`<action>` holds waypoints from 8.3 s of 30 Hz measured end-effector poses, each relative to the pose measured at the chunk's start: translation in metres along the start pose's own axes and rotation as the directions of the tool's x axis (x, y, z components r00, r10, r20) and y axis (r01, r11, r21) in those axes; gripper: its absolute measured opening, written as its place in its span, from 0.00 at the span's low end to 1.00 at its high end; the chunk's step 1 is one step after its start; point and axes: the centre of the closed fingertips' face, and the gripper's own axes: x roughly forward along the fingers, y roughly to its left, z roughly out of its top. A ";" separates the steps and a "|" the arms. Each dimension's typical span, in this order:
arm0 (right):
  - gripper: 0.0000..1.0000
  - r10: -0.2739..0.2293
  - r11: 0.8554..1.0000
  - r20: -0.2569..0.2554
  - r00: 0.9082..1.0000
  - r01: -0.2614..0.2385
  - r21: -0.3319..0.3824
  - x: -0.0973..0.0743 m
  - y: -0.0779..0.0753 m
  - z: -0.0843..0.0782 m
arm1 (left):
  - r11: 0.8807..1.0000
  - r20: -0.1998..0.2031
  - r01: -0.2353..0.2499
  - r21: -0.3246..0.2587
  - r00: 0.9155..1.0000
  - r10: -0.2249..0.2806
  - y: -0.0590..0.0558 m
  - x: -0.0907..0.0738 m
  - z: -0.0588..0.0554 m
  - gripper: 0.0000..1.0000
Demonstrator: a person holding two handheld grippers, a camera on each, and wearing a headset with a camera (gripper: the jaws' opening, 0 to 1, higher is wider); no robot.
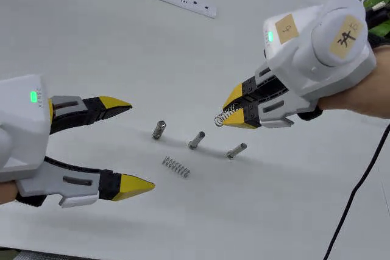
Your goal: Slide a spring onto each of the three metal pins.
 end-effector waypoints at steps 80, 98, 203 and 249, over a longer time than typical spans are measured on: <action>0.07 0.015 0.999 -0.090 0.996 -0.018 -0.039 0.084 -0.001 -0.030 | 0.997 0.034 0.042 -0.066 0.999 -0.040 -0.008 0.010 -0.009 0.91; 0.08 0.007 0.999 -0.092 0.996 -0.011 -0.043 0.105 -0.005 -0.036 | 0.997 0.029 0.041 -0.071 0.999 -0.039 -0.005 0.009 -0.011 0.90; 0.98 -0.381 0.819 0.441 0.812 0.076 0.568 -0.013 0.076 -0.130 | 0.892 -0.547 0.274 0.359 0.837 -0.037 -0.015 0.082 -0.080 0.30; 0.88 -0.456 0.760 0.437 0.775 0.084 0.644 -0.010 0.083 -0.137 | 0.942 -0.634 0.227 0.249 0.773 -0.019 -0.014 0.087 -0.103 0.07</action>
